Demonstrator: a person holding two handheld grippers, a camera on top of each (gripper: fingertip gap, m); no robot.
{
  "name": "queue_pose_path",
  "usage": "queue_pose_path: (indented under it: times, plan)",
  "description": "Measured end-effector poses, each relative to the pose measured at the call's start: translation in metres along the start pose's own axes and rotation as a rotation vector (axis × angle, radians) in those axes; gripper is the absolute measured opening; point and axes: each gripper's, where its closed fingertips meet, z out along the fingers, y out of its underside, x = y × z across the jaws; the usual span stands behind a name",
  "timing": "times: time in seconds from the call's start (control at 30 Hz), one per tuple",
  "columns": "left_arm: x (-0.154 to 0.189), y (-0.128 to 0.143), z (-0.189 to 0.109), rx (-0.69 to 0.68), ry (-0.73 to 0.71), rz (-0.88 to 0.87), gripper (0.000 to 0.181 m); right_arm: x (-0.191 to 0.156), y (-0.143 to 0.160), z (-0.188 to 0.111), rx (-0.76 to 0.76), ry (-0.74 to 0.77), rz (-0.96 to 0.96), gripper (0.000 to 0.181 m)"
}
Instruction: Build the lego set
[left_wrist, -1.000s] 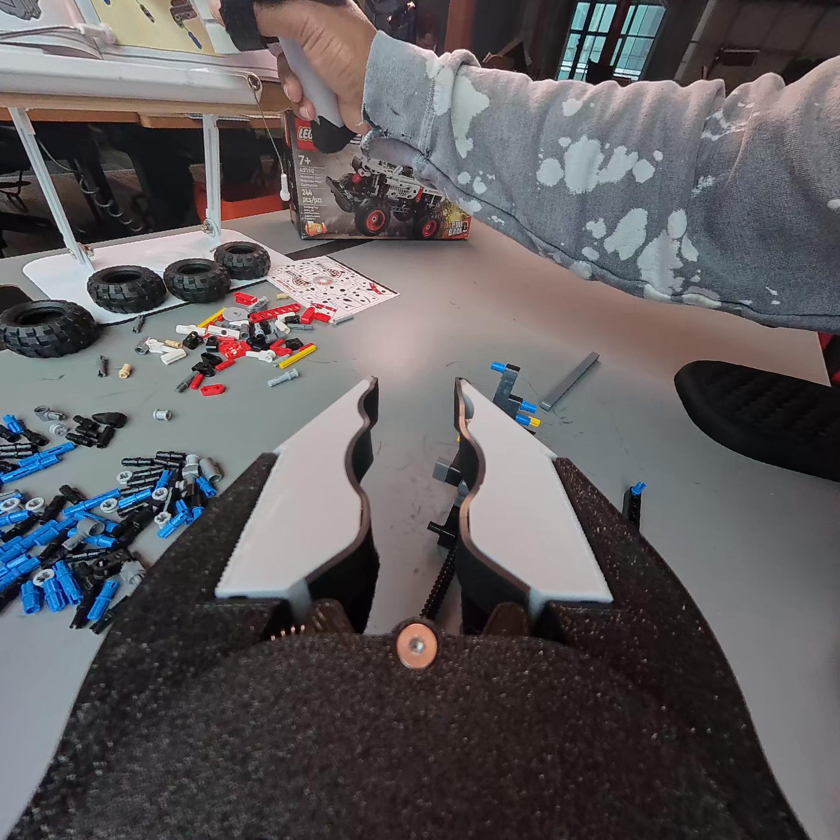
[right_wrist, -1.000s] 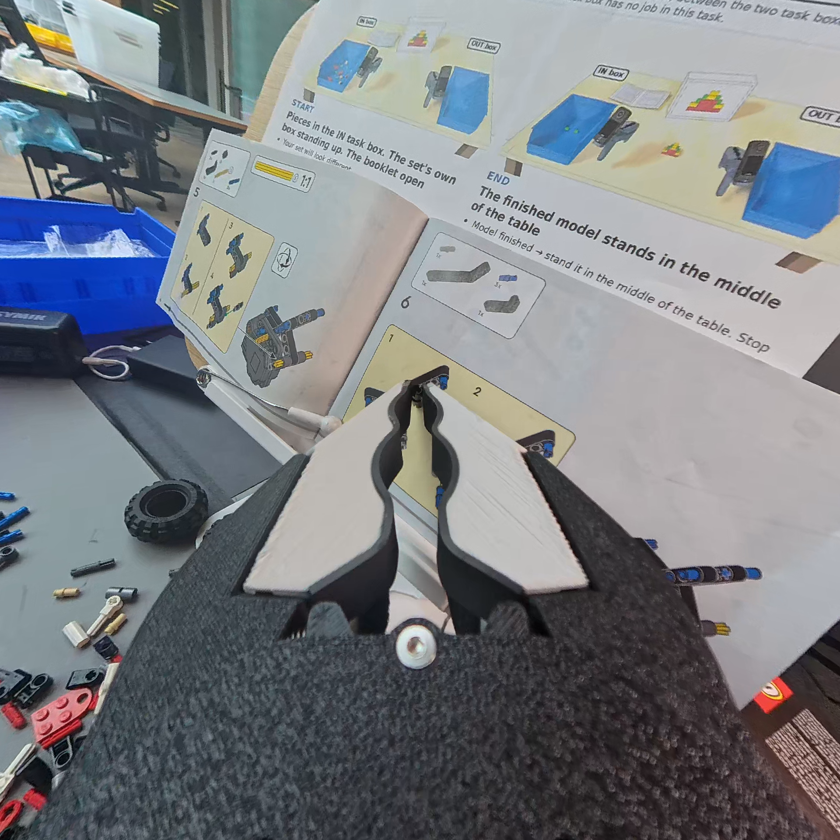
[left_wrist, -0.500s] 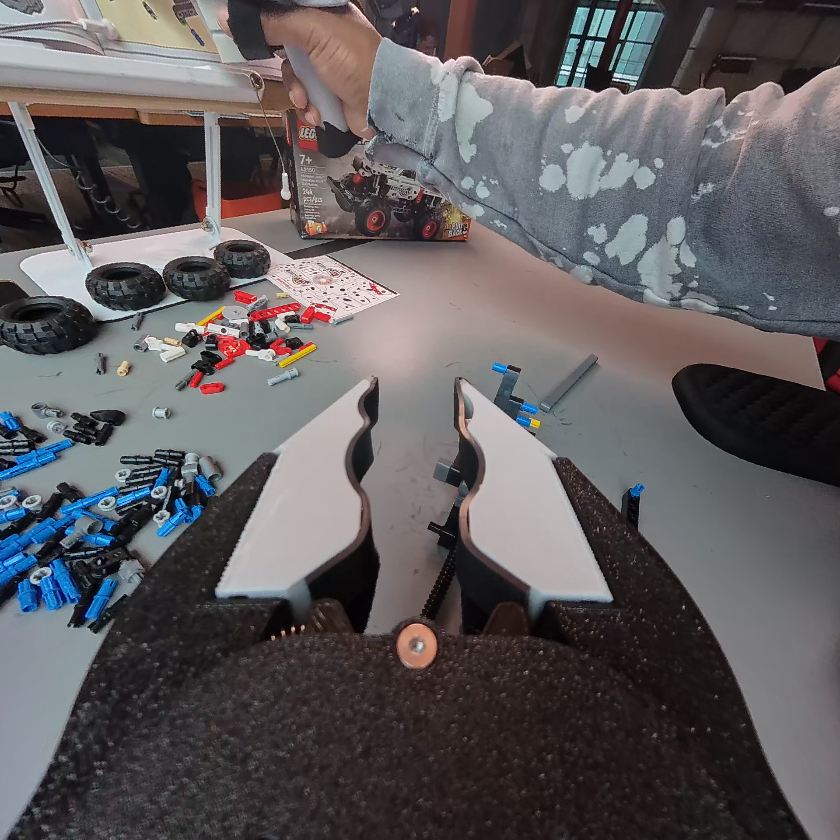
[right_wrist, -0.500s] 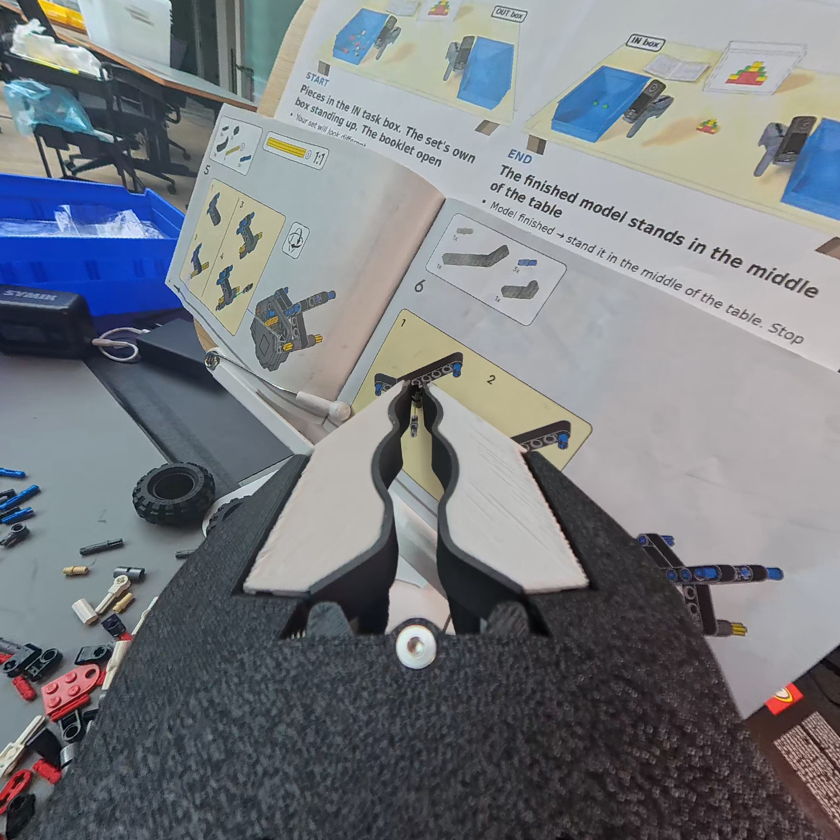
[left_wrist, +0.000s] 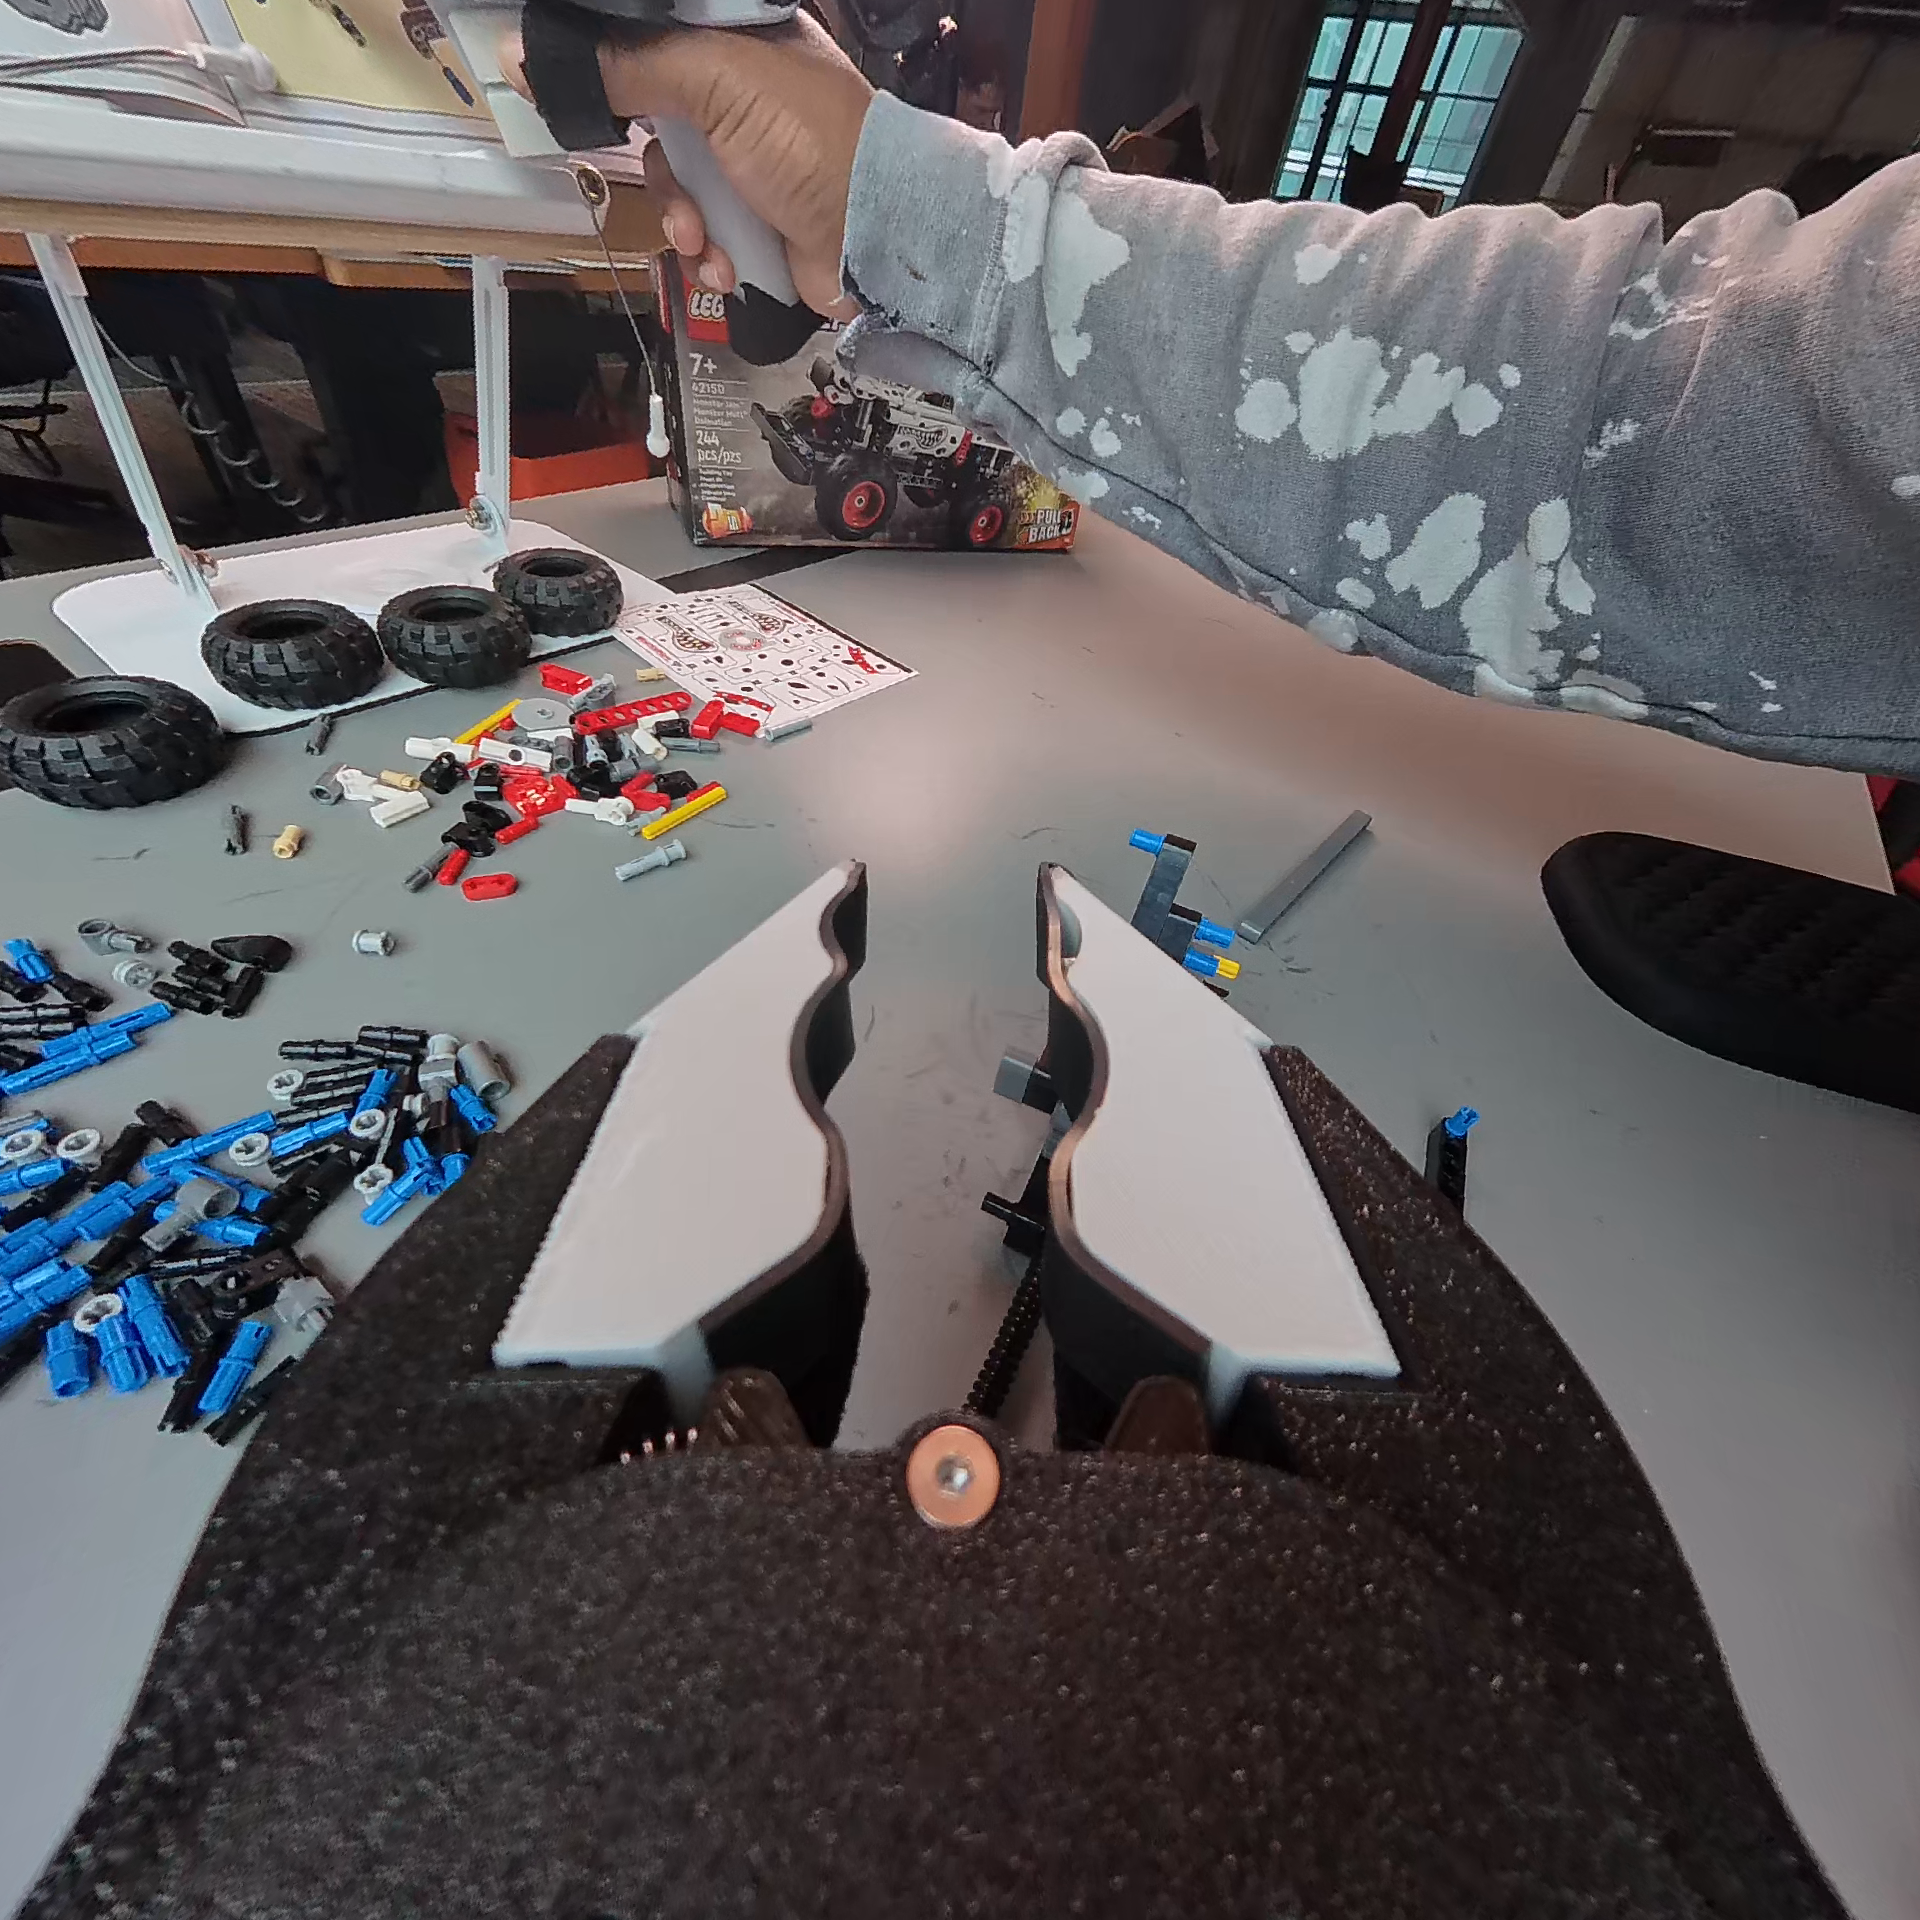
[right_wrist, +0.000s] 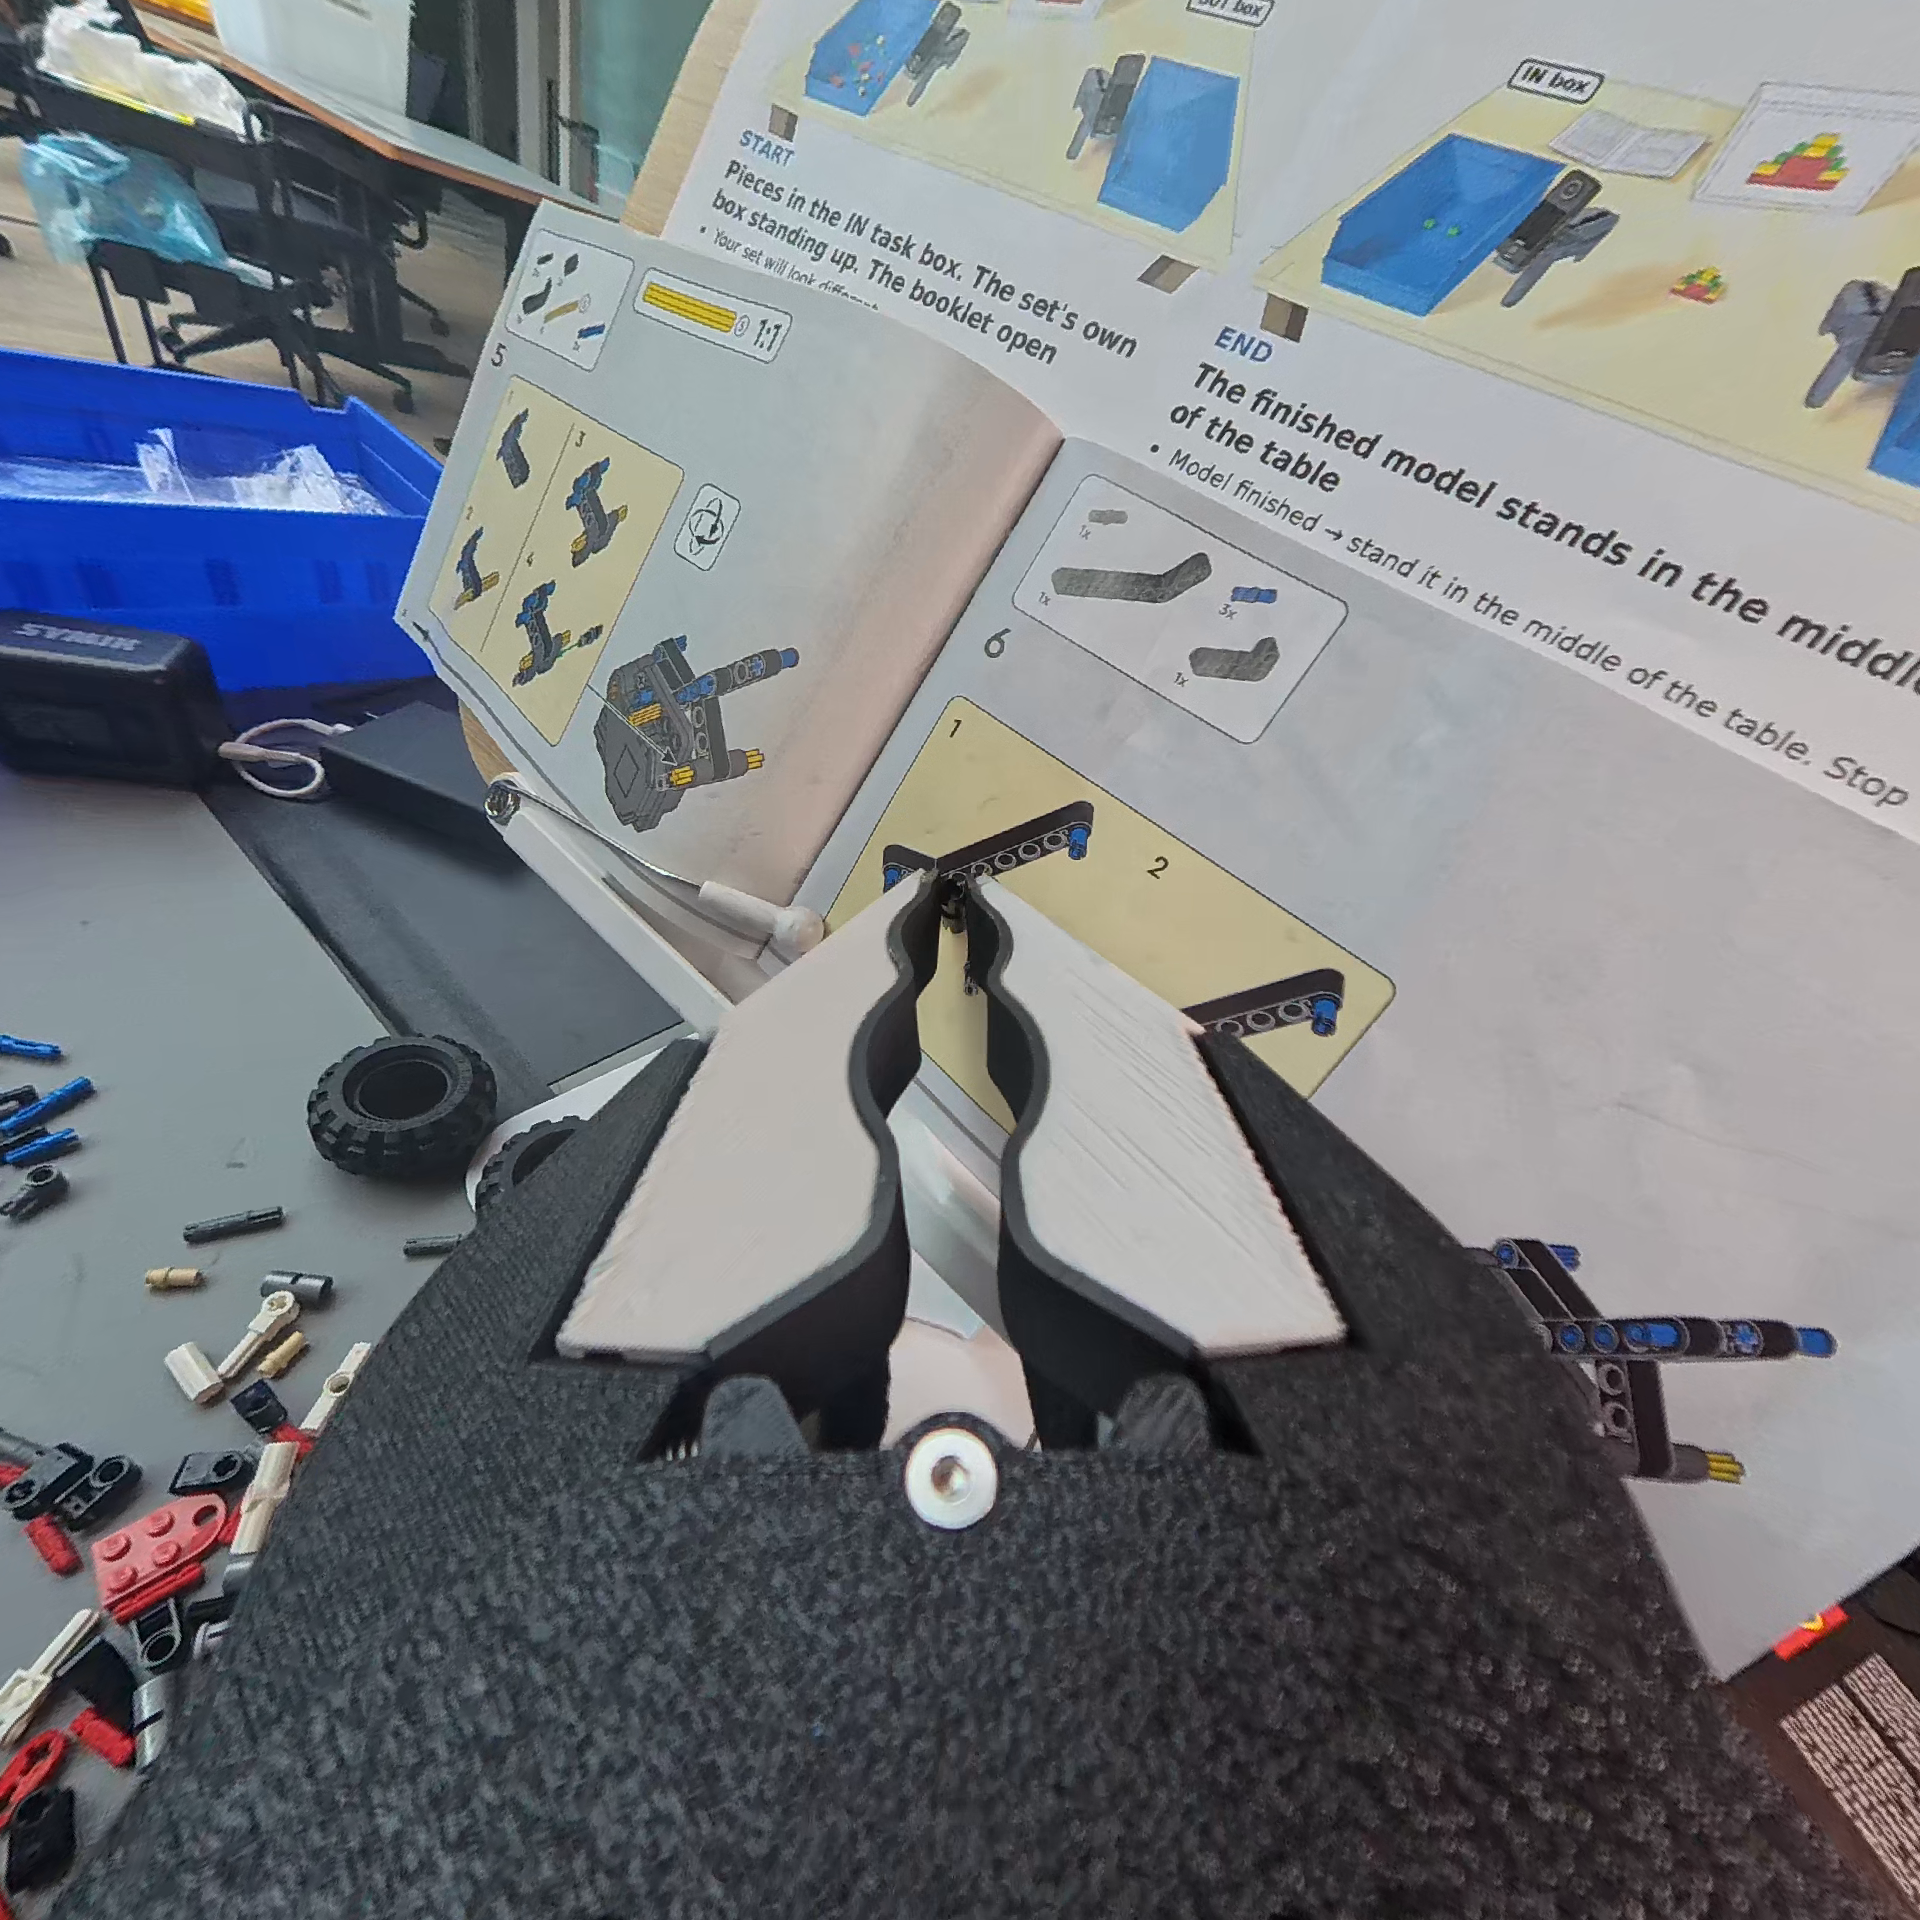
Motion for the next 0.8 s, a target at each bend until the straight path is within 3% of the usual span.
queue_pose_path:
  times: [0.23,0.33,0.43,0.57,0.7,0.8]
  plan:
    - [0.000,0.000,0.000,0.000,-0.001,0.001,0.032,-0.001,-0.001,-0.005,0.008,-0.008,0.011,0.004]
    - [0.004,-0.003,-0.002,0.008,0.019,0.019,0.032,-0.014,-0.011,-0.025,0.061,-0.060,0.038,0.004]
    - [0.025,-0.006,-0.005,0.012,0.135,0.071,0.028,-0.047,-0.023,-0.068,0.116,-0.166,0.052,0.004]
    - [0.069,0.017,-0.010,-0.145,0.403,0.143,0.027,-0.115,-0.021,-0.149,0.127,-0.354,0.052,0.004]
    - [0.082,0.029,-0.009,-0.209,0.441,0.186,0.028,-0.196,0.001,-0.230,0.087,-0.566,0.100,0.004]
    - [0.089,0.023,-0.006,-0.176,0.445,0.152,0.028,-0.247,0.003,-0.277,0.133,-0.674,0.243,0.004]
